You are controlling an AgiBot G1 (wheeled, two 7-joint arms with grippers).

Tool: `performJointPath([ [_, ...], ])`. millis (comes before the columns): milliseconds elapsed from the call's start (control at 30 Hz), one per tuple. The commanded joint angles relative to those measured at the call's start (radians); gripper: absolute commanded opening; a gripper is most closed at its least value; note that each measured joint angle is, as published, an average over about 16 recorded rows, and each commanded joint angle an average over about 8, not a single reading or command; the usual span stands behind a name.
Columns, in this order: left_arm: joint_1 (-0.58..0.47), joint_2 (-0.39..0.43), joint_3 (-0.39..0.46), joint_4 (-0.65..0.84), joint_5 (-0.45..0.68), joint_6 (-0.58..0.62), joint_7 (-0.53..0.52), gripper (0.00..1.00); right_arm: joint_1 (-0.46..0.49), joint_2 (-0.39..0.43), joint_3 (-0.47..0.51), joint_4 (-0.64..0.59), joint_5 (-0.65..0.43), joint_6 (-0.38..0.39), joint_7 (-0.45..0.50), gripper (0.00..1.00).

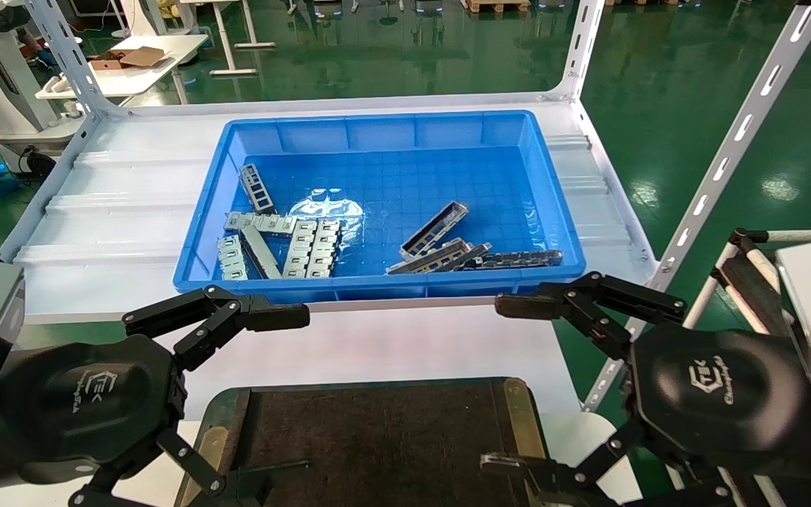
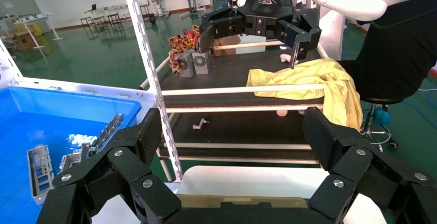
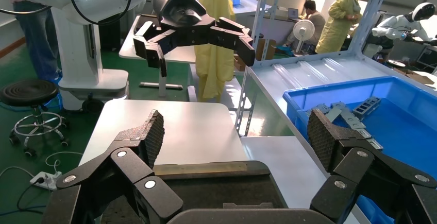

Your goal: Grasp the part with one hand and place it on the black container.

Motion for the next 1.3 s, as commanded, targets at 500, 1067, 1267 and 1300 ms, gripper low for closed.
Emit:
performJointPath([
  [500,0.0,0.0,0.0,0.0,0.0,0.0,0.0,1.0,0.0,0.0,0.0,0.0,0.0,0.0,0.0,1.0],
  [1067,-0.028,0.032,0.015,-0.002,0.053,-0.065,-0.005,1.0,0.001,0.0,-0.001,-0.001,0.0,0.0,0.0,1.0],
  [1267,-0.094,0.093,0.05,0.025,0.135,-0.135,-0.022,1.0,0.001,0.0,-0.001,-0.001,0.0,0.0,-0.001,1.0],
  [1300,-0.108,0.107,0.058,0.034,0.151,-0.148,-0.024,1.0,0.001,0.0,-0.001,-0.001,0.0,0.0,-0.001,1.0],
])
